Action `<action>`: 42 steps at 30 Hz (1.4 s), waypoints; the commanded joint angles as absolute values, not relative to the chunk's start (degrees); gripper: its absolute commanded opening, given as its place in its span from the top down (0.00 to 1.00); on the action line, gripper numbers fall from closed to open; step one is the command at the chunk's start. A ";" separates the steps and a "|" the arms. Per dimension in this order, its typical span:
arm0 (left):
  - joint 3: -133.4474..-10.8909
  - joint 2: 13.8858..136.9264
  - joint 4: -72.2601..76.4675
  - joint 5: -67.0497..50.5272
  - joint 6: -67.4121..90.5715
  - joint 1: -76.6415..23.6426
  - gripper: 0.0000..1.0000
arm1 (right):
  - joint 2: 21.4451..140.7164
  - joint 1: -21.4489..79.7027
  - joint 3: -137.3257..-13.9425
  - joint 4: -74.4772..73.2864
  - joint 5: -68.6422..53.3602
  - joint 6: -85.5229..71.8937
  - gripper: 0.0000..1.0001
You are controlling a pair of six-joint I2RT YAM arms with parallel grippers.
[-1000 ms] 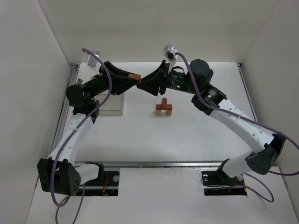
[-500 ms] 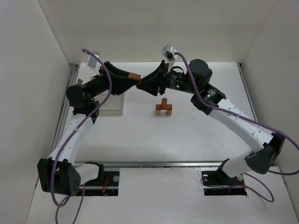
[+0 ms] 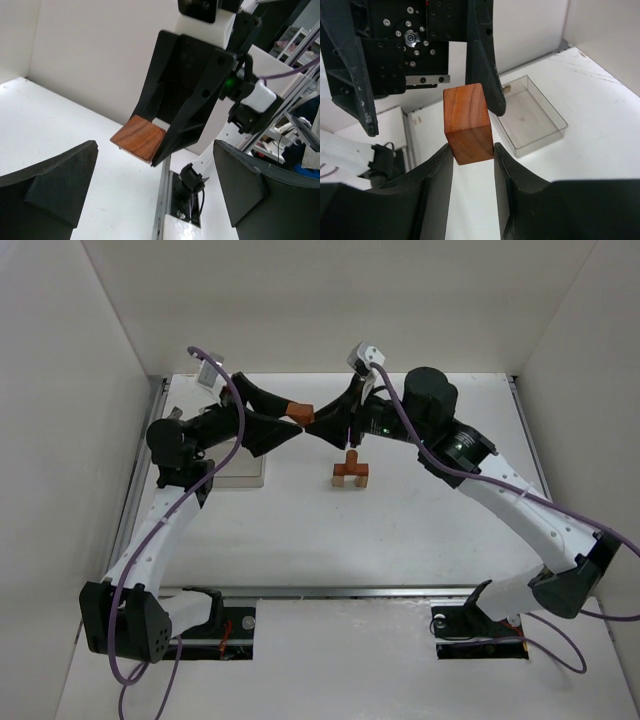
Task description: Build the wood block tower
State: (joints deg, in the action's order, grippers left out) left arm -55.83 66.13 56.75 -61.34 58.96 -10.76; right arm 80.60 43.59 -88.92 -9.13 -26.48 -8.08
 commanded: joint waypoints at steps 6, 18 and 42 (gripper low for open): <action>-60.54 62.14 21.90 -72.16 23.54 -7.92 0.00 | 82.43 40.17 -98.96 -28.18 -26.45 9.38 1.00; -60.05 59.07 -15.21 -61.18 -13.44 -7.29 0.00 | 92.55 31.47 -105.64 -46.58 -33.75 39.63 1.00; -45.53 64.07 -7.29 -53.53 -18.72 -5.54 0.00 | 102.39 24.87 -95.63 -45.09 -37.00 49.75 1.00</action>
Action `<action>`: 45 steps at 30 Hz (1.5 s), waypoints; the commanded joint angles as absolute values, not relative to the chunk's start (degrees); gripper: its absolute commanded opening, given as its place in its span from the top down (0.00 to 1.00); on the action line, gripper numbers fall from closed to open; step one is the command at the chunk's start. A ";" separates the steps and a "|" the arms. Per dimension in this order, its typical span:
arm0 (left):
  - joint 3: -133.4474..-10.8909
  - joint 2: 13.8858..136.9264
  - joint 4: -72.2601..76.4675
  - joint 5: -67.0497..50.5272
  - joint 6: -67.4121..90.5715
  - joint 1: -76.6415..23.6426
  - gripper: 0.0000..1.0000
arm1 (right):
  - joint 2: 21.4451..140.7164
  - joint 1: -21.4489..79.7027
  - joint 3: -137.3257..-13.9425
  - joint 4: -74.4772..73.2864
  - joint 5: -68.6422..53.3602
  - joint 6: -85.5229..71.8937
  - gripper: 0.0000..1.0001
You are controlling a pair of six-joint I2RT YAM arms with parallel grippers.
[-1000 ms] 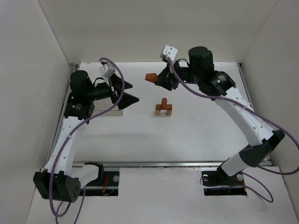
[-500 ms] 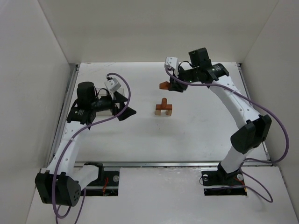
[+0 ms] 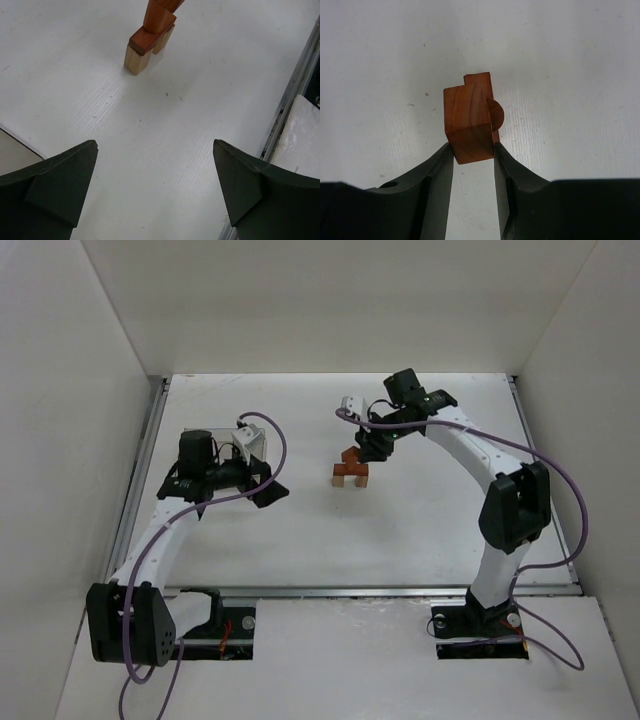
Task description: Build the wood block tower
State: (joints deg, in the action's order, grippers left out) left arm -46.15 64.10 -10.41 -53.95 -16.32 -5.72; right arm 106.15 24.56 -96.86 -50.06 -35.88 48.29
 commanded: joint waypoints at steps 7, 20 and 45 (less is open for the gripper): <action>-45.53 64.59 -6.24 -53.53 -18.19 -5.54 0.00 | 101.78 24.87 -94.57 -43.95 -36.29 50.27 1.00; -45.53 64.60 -6.15 -53.00 -18.19 -5.54 0.00 | 100.81 24.87 -93.25 -40.52 -35.77 50.27 1.00; -45.00 64.60 -5.10 -51.94 -17.14 -5.54 0.00 | 103.71 25.49 -92.72 -39.90 -35.95 50.27 1.00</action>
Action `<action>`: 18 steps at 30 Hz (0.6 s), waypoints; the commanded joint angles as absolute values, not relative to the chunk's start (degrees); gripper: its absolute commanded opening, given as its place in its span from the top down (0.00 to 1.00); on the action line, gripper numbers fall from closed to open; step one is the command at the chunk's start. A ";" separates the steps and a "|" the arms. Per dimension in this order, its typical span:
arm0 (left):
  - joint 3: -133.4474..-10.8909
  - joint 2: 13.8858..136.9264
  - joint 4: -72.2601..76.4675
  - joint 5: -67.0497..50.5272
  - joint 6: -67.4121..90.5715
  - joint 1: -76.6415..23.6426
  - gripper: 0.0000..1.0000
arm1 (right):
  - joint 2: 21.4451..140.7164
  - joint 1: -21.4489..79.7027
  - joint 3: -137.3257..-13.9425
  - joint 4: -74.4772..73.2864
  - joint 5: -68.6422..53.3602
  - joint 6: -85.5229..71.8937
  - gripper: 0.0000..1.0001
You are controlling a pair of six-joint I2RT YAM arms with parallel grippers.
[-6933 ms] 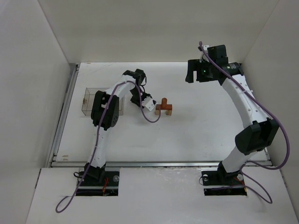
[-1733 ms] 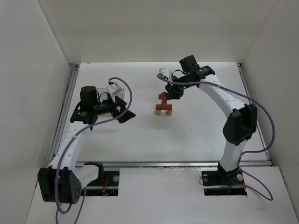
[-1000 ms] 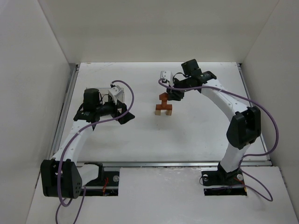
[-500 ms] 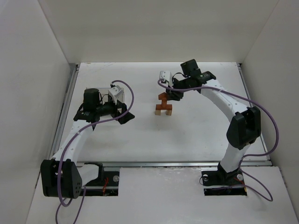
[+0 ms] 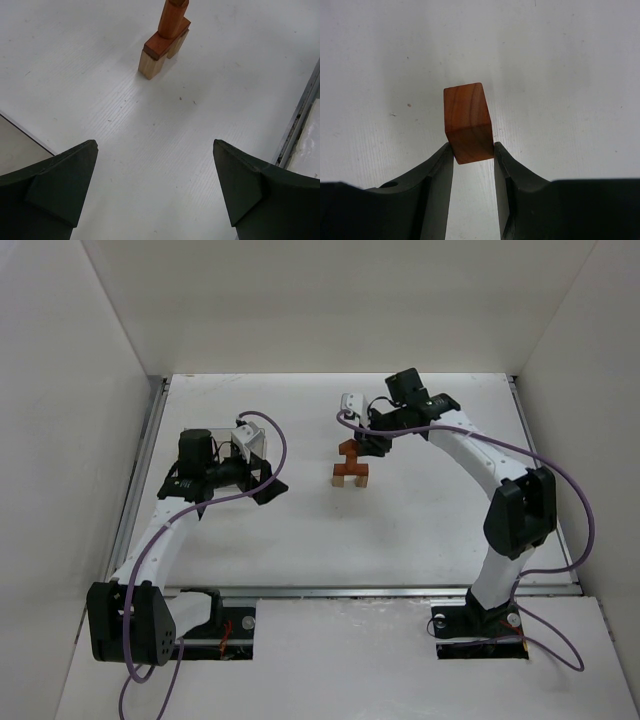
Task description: Build the wood block tower
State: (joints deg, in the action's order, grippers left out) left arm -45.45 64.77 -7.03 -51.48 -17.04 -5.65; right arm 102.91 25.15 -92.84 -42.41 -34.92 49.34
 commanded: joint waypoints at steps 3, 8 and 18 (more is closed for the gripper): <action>-45.00 64.60 -5.10 -51.94 -17.14 -5.54 0.00 | 103.71 26.02 -92.72 -40.43 -35.33 50.27 1.00; -45.00 64.60 -4.57 -51.94 -17.14 -5.54 0.00 | 103.71 26.02 -92.72 -40.43 -34.80 50.27 1.00; -44.47 64.60 -4.57 -51.94 -17.14 -5.54 0.00 | 104.24 26.02 -92.20 -40.43 -33.75 50.27 1.00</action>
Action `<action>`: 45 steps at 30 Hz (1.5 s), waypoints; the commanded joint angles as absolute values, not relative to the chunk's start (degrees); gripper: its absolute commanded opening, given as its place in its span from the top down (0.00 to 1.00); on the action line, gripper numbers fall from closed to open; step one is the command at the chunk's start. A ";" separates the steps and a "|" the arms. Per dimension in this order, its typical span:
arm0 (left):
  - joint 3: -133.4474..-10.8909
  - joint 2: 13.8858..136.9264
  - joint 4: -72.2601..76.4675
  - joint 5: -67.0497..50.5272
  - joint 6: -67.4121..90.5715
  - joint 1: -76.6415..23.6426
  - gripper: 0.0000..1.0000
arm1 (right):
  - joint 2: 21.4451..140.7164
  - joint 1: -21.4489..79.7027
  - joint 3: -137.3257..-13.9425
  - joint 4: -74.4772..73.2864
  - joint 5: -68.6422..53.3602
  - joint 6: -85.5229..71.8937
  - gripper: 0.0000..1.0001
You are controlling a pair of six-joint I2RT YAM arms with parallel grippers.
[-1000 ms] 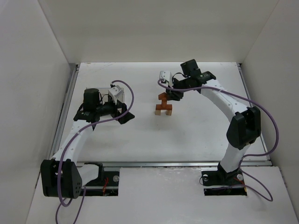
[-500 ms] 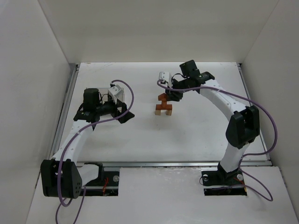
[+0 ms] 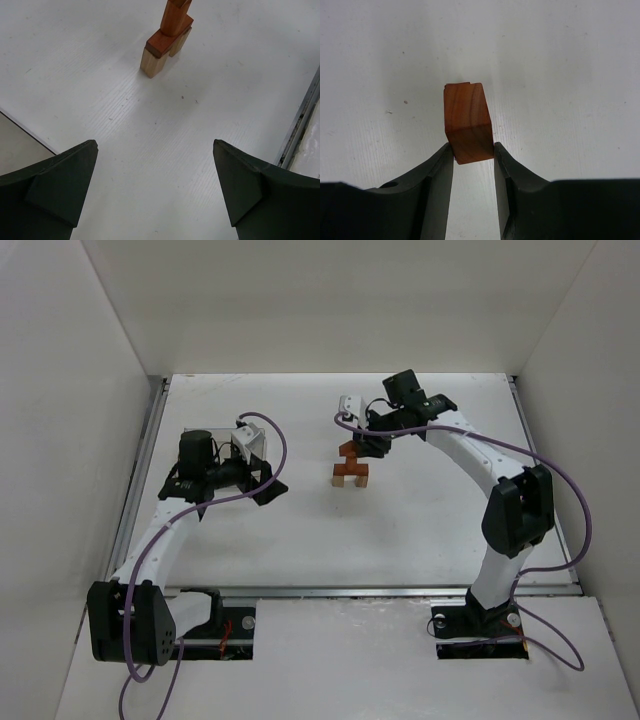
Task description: Build the wood block tower
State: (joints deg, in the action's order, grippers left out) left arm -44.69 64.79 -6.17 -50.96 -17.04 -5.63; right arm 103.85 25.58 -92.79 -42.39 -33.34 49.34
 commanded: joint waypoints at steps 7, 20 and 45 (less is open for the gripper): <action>-44.47 64.60 -4.04 -51.94 -16.61 -5.54 0.00 | 103.71 26.02 -91.15 -40.43 -33.66 50.27 1.00; -44.47 64.60 -3.52 -51.94 -16.61 -5.54 0.00 | 102.66 26.02 -90.62 -39.29 -33.66 50.27 1.00; -43.95 64.07 -2.90 -50.89 -16.08 -5.54 0.00 | 102.66 25.49 -89.56 -39.81 -33.05 50.27 0.75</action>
State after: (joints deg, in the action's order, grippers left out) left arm -44.58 64.82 -5.34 -50.70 -16.21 -5.63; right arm 103.85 25.56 -90.21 -40.05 -33.08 49.34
